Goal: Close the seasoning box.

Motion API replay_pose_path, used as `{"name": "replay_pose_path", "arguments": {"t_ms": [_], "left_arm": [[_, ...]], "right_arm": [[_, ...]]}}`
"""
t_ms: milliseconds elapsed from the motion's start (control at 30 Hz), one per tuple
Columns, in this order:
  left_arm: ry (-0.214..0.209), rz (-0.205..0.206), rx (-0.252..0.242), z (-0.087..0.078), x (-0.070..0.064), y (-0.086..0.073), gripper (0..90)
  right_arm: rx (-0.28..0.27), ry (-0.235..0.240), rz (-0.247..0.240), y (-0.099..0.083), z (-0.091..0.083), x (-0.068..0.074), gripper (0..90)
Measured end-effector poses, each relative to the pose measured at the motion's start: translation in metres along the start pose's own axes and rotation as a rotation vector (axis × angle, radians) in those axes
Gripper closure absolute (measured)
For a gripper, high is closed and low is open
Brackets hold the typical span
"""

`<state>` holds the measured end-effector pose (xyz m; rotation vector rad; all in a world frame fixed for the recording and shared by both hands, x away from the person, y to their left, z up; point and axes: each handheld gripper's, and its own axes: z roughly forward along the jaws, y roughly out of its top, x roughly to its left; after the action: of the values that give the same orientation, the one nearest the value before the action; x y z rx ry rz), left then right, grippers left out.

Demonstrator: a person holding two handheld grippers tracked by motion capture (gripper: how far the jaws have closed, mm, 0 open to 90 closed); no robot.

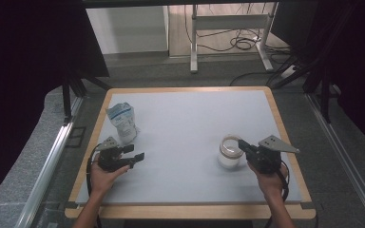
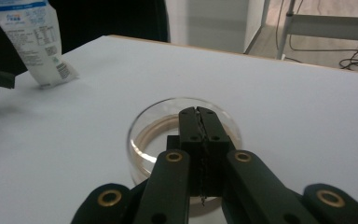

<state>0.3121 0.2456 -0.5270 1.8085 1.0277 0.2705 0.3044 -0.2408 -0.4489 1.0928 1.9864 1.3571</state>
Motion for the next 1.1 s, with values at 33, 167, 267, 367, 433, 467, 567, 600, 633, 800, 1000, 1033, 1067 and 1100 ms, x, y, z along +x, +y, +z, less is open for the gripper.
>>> {"name": "replay_pose_path", "arguments": {"t_ms": [33,167,267,367,433,467,567,600,633,800,1000,1033,1067,1100], "left_arm": [[0.0,0.0,0.0,0.0,0.0,0.0,32.6],[0.001,0.0,0.003,0.001,0.0,-0.001,32.6],[0.003,-0.001,0.009,0.002,0.0,-0.002,32.5],[-0.001,-0.004,0.014,0.003,0.0,-0.002,32.5],[-0.001,-0.007,0.018,0.005,0.0,-0.003,32.6],[0.001,-0.007,0.02,0.005,0.0,-0.004,32.6],[0.004,-0.007,0.028,0.008,-0.001,-0.004,32.5],[0.006,-0.007,0.029,0.008,-0.001,-0.005,32.5],[0.007,-0.006,0.031,0.008,-0.001,-0.005,32.6],[0.012,-0.012,0.031,0.008,0.0,-0.006,32.6],[0.012,-0.004,0.038,0.009,-0.002,-0.007,32.6],[0.011,-0.002,0.039,0.009,-0.002,-0.007,32.7],[0.012,-0.002,0.039,0.009,-0.003,-0.007,32.8],[0.011,0.002,0.041,0.01,-0.004,-0.007,32.9]], "right_arm": [[-0.007,-0.007,0.004,0.0,-0.003,-0.003,90.0],[-0.009,-0.028,0.029,-0.008,-0.015,-0.019,90.0],[-0.01,-0.04,0.05,-0.019,-0.022,-0.032,89.8],[-0.003,-0.057,0.071,-0.032,-0.03,-0.046,89.6],[0.005,-0.066,0.081,-0.039,-0.033,-0.052,89.2],[0.009,-0.069,0.085,-0.042,-0.034,-0.056,88.7],[0.034,-0.076,0.098,-0.052,-0.033,-0.064,86.3],[0.043,-0.075,0.102,-0.057,-0.032,-0.067,83.8],[0.049,-0.073,0.105,-0.059,-0.031,-0.069,81.3],[0.108,-0.101,0.08,-0.071,-0.02,-0.073,59.7],[0.147,-0.119,0.081,-0.079,-0.013,-0.074,46.6],[0.153,-0.128,0.074,-0.08,-0.012,-0.073,45.2],[0.16,-0.133,0.074,-0.08,-0.011,-0.072,44.1],[0.162,-0.134,0.073,-0.081,-0.01,-0.072,43.5]]}}
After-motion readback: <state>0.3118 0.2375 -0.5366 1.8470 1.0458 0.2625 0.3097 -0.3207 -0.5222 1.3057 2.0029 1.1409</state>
